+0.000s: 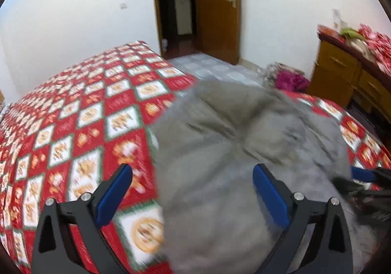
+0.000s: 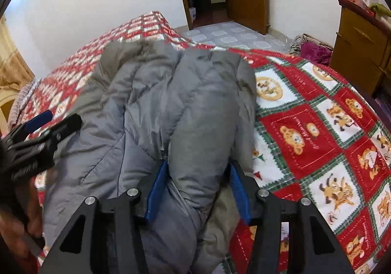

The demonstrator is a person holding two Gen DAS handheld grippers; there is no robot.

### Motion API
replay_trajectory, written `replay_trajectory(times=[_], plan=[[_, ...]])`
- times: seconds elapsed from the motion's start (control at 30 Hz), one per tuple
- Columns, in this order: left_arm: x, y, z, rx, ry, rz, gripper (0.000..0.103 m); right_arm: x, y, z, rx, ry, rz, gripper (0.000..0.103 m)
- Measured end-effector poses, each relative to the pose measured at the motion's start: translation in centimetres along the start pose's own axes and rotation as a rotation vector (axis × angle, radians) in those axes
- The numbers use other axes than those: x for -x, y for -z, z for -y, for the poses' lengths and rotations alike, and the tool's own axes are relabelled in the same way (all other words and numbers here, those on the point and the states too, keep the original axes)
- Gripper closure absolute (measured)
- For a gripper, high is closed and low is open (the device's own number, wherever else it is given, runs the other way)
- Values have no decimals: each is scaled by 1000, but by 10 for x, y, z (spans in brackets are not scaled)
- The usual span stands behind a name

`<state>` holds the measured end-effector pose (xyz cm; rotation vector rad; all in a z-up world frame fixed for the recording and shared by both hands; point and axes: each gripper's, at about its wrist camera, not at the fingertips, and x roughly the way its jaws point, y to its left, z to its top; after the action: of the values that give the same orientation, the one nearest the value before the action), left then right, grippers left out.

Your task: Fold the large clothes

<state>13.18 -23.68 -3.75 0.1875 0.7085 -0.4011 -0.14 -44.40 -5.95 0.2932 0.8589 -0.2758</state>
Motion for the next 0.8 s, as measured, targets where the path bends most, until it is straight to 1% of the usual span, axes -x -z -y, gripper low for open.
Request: replay_trajectory(times=[0.07,0.13,0.2,0.23,0.3,0.37,0.43,0.53,0.6,0.7,0.8], plan=[[-9,-11,-19,55,-12,3,2,14,-20,2,-9,8,58,51],[-24,-21,-35,120,-19,-3,2,15,-45,1,2,22,81,51],[-41,-29,-40,152,-46,-15,2,-2,-70,-5,27,18,57,51],[-53,-34,-38,153,-55,-36,2,-16,-80,-9,40,20,33,51],[-69,-40,-28,126,-55,-58,2,-41,-89,-10,42,64,13,52],[-83,-45,-12,74,-87,-62,2,-67,-88,-7,36,98,-24,54],[-97,-49,2,33,-104,-79,1,-90,-80,2,-1,105,-44,54],[-112,-51,17,-37,-139,-84,1,-96,-72,5,5,125,-14,54],[-122,-49,27,-77,-147,-88,1,-96,-69,5,21,143,-2,54],[-132,-44,31,-73,-132,-96,1,-96,-65,5,27,165,21,54],[-138,-41,34,-67,-122,-102,1,-97,-62,9,10,168,45,54]])
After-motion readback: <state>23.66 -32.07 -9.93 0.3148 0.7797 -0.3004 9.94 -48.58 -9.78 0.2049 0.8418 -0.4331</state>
